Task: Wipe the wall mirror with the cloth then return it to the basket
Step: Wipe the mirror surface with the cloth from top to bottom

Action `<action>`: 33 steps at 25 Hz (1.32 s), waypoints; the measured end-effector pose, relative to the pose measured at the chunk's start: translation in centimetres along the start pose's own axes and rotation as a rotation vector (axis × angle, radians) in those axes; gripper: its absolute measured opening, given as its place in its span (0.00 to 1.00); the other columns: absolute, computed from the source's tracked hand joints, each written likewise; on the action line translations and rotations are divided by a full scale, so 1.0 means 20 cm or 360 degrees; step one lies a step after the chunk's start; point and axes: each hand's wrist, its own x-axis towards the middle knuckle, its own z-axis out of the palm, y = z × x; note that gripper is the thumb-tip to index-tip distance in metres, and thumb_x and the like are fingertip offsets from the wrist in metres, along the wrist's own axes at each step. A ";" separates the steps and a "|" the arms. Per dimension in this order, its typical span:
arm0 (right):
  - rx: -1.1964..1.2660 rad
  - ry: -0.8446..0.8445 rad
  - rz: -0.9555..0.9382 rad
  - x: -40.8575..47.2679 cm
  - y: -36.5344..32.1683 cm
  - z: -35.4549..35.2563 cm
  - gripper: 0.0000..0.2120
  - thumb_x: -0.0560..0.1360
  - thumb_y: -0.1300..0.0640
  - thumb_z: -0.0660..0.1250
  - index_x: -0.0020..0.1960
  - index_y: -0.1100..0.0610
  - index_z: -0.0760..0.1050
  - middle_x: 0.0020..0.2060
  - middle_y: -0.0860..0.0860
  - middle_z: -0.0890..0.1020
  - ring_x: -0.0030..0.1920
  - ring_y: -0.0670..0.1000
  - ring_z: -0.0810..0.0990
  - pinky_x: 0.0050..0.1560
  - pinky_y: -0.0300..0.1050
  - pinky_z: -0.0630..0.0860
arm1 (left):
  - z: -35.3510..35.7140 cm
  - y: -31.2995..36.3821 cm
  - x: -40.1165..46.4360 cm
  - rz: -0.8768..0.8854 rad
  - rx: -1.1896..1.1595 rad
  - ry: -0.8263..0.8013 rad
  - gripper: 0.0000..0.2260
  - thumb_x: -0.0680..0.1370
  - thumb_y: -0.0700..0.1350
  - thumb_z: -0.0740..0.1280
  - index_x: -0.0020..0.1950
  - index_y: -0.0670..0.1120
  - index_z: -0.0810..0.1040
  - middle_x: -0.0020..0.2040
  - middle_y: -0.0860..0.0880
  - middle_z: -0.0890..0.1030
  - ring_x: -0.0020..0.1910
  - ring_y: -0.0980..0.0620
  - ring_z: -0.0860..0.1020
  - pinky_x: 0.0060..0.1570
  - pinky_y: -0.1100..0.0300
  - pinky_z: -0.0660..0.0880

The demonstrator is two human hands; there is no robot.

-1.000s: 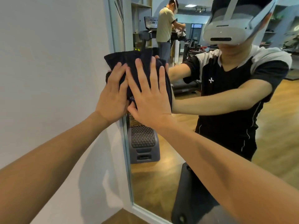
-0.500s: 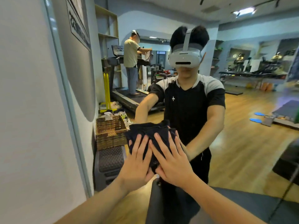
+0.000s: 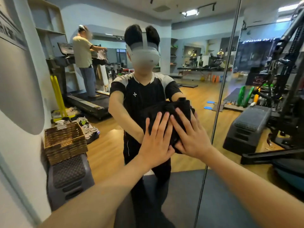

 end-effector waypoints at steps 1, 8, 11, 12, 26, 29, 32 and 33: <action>-0.0008 0.0028 -0.0015 0.02 0.06 -0.03 0.34 0.82 0.42 0.55 0.83 0.58 0.57 0.81 0.62 0.58 0.80 0.71 0.58 0.80 0.70 0.55 | -0.02 0.01 0.06 0.0005 -0.0024 0.0021 0.40 0.72 0.51 0.66 0.80 0.36 0.59 0.81 0.37 0.56 0.82 0.37 0.52 0.79 0.32 0.49; -0.0051 0.0190 0.0135 0.32 0.48 -0.24 0.34 0.82 0.46 0.58 0.83 0.61 0.58 0.80 0.65 0.60 0.80 0.71 0.58 0.79 0.70 0.55 | -0.21 -0.01 0.69 0.0156 -0.0027 0.0167 0.37 0.74 0.52 0.63 0.80 0.36 0.62 0.80 0.35 0.63 0.81 0.35 0.59 0.78 0.32 0.52; -0.0004 0.0253 0.0220 0.37 0.60 -0.29 0.33 0.82 0.49 0.59 0.83 0.60 0.58 0.80 0.65 0.60 0.80 0.70 0.59 0.78 0.71 0.57 | -0.22 0.02 0.85 0.0165 -0.0013 0.0256 0.35 0.75 0.53 0.62 0.79 0.36 0.65 0.79 0.36 0.65 0.80 0.35 0.61 0.78 0.33 0.53; 0.0020 0.0265 0.0242 0.35 0.60 -0.28 0.32 0.81 0.50 0.60 0.82 0.60 0.59 0.80 0.65 0.61 0.80 0.70 0.59 0.77 0.71 0.57 | -0.20 0.04 0.85 0.0138 -0.0020 0.0283 0.35 0.76 0.53 0.62 0.79 0.36 0.66 0.79 0.36 0.66 0.80 0.35 0.62 0.77 0.33 0.53; 0.0226 -0.0107 0.0378 -0.61 0.17 0.00 0.39 0.78 0.48 0.63 0.83 0.59 0.52 0.81 0.65 0.54 0.79 0.74 0.55 0.79 0.72 0.53 | 0.21 0.45 0.04 0.0291 -0.0071 -0.0097 0.31 0.80 0.53 0.58 0.80 0.38 0.65 0.81 0.39 0.61 0.80 0.39 0.58 0.80 0.35 0.50; 0.0247 -0.0289 0.0438 -0.77 -0.02 0.06 0.42 0.77 0.49 0.66 0.84 0.60 0.50 0.81 0.67 0.53 0.78 0.77 0.55 0.76 0.76 0.56 | 0.22 0.44 -0.19 0.0392 0.0040 -0.0357 0.35 0.79 0.52 0.58 0.83 0.39 0.56 0.83 0.40 0.57 0.82 0.40 0.53 0.81 0.38 0.45; 0.0203 -0.0305 0.0423 -0.68 -0.20 0.11 0.37 0.82 0.46 0.60 0.84 0.59 0.49 0.80 0.66 0.51 0.77 0.79 0.54 0.74 0.78 0.58 | 0.17 0.27 -0.32 0.0413 0.0151 -0.0412 0.34 0.80 0.51 0.53 0.83 0.38 0.52 0.83 0.39 0.54 0.82 0.39 0.53 0.80 0.40 0.47; 0.0194 -0.0279 0.0398 -0.61 -0.29 0.14 0.35 0.84 0.44 0.58 0.84 0.59 0.51 0.80 0.65 0.52 0.77 0.79 0.54 0.74 0.78 0.57 | 0.13 0.17 -0.37 0.0395 0.0125 -0.0391 0.32 0.80 0.49 0.53 0.82 0.37 0.54 0.82 0.38 0.55 0.82 0.39 0.55 0.80 0.40 0.50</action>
